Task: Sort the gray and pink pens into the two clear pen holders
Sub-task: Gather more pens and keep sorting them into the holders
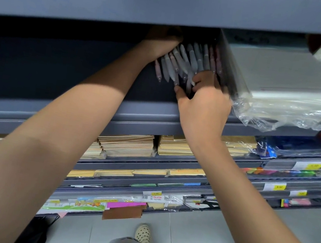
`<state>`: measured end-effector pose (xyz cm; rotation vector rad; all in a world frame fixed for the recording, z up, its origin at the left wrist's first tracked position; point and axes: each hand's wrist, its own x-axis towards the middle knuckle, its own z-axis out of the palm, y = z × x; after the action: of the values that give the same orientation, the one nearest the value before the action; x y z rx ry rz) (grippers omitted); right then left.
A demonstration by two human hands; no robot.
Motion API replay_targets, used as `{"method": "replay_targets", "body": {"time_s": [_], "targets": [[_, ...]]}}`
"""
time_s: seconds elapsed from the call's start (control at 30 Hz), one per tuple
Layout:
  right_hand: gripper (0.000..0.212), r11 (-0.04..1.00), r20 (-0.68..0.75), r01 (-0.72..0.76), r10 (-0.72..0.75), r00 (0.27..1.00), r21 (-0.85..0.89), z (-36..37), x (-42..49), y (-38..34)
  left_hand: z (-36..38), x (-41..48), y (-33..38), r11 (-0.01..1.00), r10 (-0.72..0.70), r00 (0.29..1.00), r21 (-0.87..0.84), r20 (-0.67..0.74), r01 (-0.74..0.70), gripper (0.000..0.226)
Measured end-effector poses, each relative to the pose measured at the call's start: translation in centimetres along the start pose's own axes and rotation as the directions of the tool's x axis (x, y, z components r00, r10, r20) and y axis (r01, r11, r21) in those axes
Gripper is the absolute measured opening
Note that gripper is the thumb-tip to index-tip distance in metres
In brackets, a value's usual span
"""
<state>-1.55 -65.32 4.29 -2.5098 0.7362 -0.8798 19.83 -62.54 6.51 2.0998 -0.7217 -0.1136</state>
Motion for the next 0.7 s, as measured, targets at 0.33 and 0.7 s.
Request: {"method": "replay_targets", "body": {"time_s": [0.33,0.7], "targets": [[0.027,0.994,0.078,0.062,-0.069,0.995,0.090,-0.4,-0.3,1.0,-0.1,0.1,-0.2,0.999,0.039,0.998,0.027,-0.044,-0.038,0.018],[0.020,0.991,0.103,0.036,-0.050,0.993,0.129,-1.0,-1.0,2.2,-0.4,-0.5,0.4,0.996,0.001,0.997,0.085,0.078,-0.007,0.027]]}}
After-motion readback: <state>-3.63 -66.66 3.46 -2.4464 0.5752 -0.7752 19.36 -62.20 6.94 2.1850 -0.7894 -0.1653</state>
